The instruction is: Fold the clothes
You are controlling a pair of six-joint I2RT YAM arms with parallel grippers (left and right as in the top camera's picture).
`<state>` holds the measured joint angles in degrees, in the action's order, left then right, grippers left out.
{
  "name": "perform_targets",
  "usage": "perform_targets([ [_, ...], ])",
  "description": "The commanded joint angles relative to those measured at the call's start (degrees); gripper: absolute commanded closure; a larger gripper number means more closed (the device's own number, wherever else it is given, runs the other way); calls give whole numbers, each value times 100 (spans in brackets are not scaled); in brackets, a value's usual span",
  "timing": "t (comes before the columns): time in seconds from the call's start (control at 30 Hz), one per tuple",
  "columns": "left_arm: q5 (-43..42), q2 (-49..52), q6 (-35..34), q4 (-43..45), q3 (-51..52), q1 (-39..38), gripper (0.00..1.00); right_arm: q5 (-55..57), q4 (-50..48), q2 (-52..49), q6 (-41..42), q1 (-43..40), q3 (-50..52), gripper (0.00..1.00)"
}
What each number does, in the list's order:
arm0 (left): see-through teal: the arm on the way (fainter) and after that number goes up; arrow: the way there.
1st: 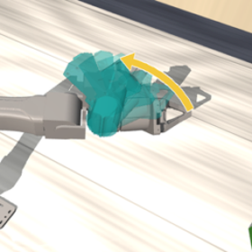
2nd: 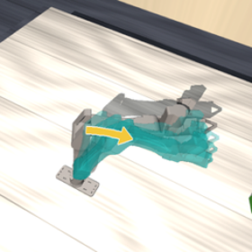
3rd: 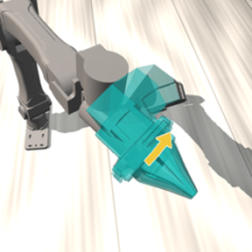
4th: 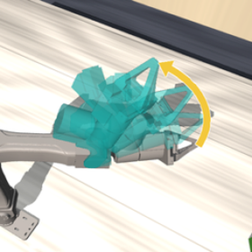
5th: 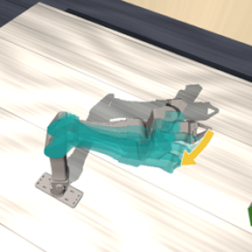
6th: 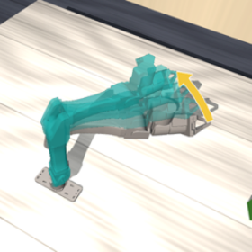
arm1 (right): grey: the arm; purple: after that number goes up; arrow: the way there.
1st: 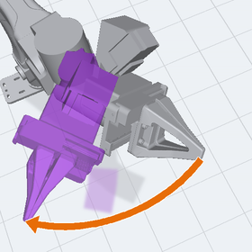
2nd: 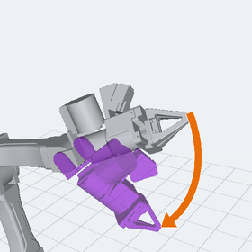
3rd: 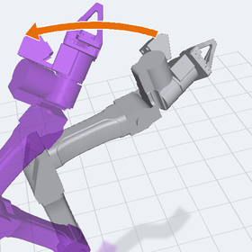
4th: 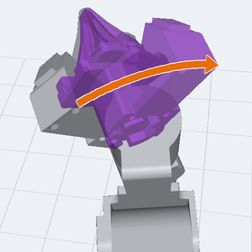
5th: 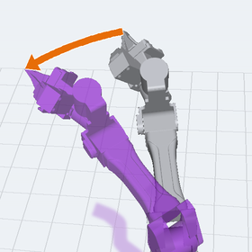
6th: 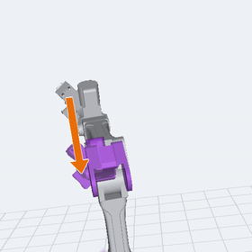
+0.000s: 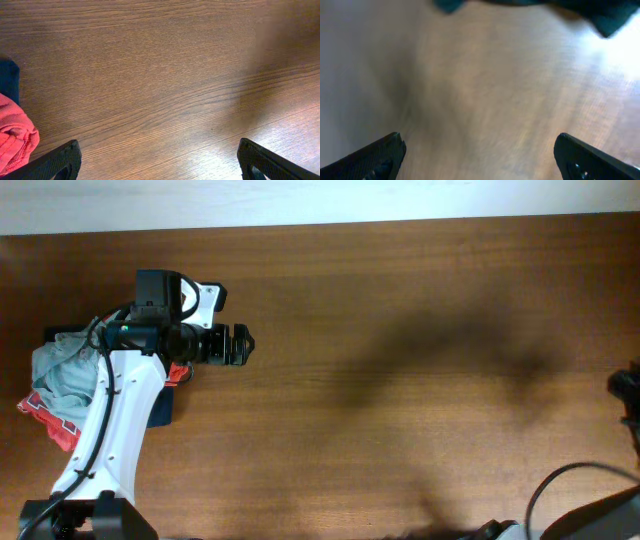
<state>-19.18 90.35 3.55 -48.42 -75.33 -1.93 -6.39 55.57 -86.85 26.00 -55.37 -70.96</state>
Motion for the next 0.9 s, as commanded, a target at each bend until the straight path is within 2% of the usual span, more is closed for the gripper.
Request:
perform_targets([
  [0.0, -125, 2, -35, 13, -63, -17, 1, 293, -107, -299, 350, -417, -103, 1],
  [0.27, -256, 2, -35, -70, -63, -17, 1, 555, -660, -640, 476, -1360, -109, 0],
  [0.43, -251, 2, -35, -68, -63, -22, 1, 581, -861, -879, 476, -1799, -109, 5],
  [0.87, -251, 2, -33, -267, -63, -22, 1, 767, -1733, -1493, 474, -1853, -109, 12],
])
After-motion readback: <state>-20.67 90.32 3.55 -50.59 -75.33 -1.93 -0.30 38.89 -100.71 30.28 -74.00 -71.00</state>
